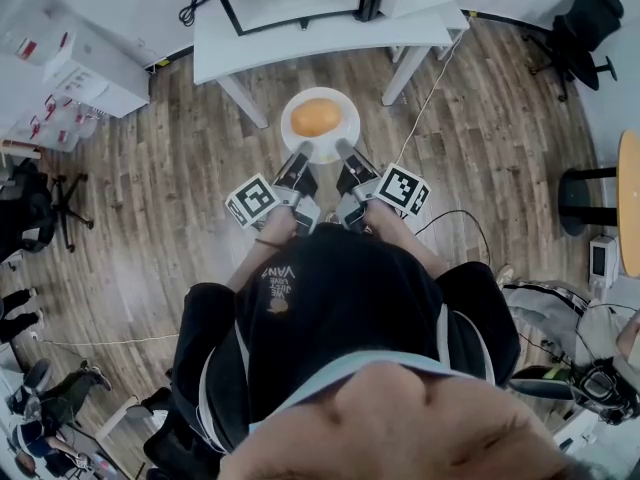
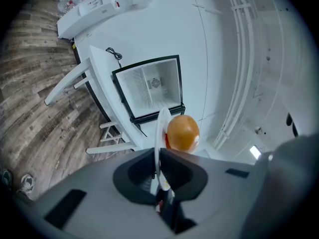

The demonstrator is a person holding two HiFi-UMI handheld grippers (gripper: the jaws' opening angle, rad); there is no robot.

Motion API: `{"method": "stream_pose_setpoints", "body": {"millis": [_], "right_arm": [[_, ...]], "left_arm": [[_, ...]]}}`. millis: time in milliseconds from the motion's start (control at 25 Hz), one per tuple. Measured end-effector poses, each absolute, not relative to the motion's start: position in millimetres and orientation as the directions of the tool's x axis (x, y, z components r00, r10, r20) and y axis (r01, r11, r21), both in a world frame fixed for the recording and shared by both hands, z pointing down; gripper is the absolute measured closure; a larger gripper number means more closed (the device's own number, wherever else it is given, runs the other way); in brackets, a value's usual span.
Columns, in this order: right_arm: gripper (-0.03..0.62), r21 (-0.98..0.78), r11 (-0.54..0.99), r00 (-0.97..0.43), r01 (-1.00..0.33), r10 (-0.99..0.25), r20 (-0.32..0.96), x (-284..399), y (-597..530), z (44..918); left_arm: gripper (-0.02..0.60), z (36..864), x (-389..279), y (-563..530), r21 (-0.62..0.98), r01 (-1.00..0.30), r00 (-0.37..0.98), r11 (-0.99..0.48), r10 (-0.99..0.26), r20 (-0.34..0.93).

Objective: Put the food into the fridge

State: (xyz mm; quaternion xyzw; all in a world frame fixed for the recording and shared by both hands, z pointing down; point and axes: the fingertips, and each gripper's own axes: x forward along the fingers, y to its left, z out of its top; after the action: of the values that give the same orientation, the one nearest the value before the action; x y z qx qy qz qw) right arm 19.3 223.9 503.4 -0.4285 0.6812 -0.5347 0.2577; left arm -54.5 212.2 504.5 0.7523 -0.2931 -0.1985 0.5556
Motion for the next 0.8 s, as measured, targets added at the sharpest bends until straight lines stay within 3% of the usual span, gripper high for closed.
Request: {"method": "stream_pose_setpoints", "body": {"millis": [800], "right_arm": [[0.574,-0.949,0.102,-0.569,-0.297,-0.817,0.090,41.7,180.6,502.4]], "left_arm": [[0.548,505.8,-34.2,174.3,0.959,-0.221,0.699,-0.179,-0.715,0.028]]}}
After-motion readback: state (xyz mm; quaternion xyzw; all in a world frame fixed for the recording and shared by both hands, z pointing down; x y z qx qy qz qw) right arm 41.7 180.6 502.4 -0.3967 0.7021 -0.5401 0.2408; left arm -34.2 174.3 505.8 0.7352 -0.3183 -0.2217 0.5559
